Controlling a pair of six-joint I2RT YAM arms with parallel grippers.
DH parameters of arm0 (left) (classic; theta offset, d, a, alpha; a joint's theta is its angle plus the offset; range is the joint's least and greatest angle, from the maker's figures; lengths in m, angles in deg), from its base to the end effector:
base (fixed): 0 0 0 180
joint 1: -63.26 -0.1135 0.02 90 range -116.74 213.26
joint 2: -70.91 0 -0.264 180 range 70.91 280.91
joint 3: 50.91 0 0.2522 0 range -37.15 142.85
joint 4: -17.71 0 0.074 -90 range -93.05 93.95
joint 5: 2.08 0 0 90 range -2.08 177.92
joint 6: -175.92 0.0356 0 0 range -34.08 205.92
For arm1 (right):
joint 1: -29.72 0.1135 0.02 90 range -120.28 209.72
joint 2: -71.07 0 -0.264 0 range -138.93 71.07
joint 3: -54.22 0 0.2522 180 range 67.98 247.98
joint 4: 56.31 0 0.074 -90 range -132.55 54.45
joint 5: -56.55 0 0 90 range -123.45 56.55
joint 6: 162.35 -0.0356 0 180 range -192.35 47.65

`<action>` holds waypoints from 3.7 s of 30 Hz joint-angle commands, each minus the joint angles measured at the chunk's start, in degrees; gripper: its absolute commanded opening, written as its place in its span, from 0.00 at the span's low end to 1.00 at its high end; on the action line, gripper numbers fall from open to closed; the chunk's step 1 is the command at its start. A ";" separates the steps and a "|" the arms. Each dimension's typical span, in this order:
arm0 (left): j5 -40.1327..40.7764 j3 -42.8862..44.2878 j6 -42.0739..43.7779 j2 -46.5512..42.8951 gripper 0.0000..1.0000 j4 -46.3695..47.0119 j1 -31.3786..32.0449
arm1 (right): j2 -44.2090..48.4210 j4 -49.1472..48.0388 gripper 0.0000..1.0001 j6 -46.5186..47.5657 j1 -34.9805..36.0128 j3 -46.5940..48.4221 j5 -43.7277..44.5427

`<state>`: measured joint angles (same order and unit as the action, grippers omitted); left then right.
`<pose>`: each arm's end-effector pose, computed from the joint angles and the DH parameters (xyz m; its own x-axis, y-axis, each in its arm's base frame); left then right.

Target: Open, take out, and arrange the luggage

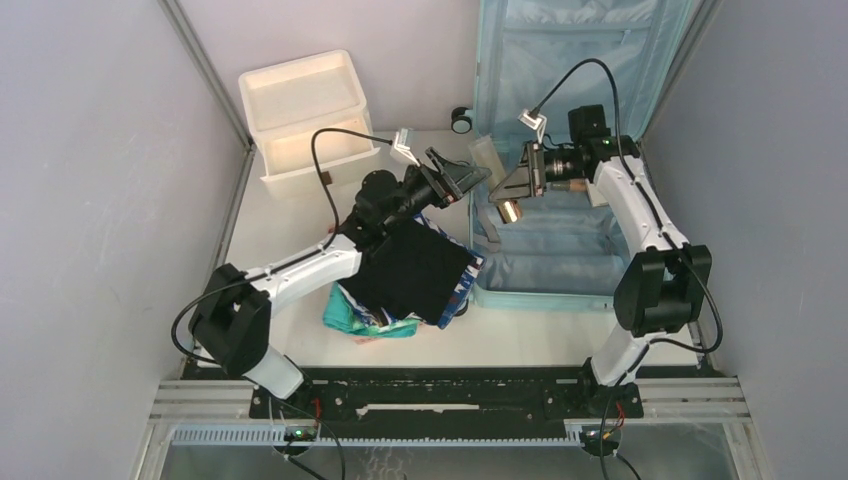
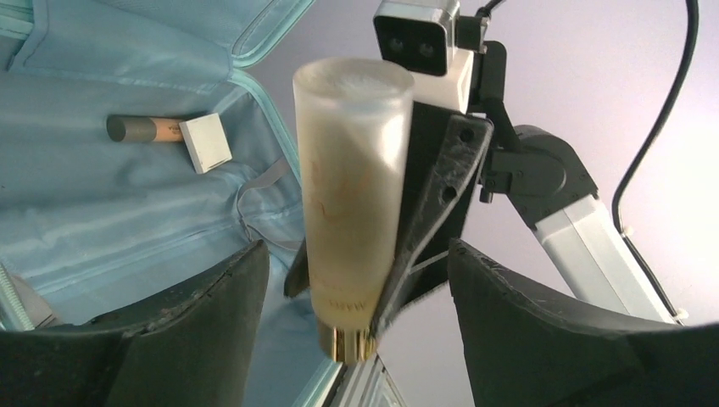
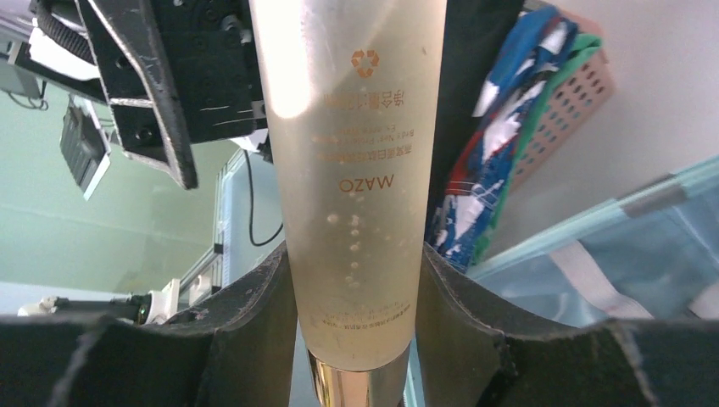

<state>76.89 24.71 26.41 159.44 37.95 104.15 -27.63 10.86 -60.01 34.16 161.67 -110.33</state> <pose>0.2731 -0.2455 0.3350 -0.6283 -0.5747 -0.5243 0.4819 0.2415 -0.8423 0.3484 0.0618 0.3429 -0.7173 -0.1044 -0.6889 -0.6954 0.1684 0.6986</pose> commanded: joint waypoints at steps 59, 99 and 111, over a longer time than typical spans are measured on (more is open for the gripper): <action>9.28 -23.78 -3.82 -27.24 0.00 6.11 -18.14 | 6.82 -0.82 0.96 0.79 6.33 3.71 3.45; 39.11 32.41 -48.87 5.91 0.18 -66.58 -35.32 | 13.16 -7.83 0.96 -2.60 -2.04 -7.52 3.26; 38.27 36.70 -47.07 9.00 0.63 -67.31 -35.79 | 13.18 -9.29 0.96 -3.89 -3.90 -7.91 2.72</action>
<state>114.64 55.29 -20.73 169.43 -32.69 68.81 -16.46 3.75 -62.90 30.84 153.49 -105.98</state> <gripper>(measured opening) 0.596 0.964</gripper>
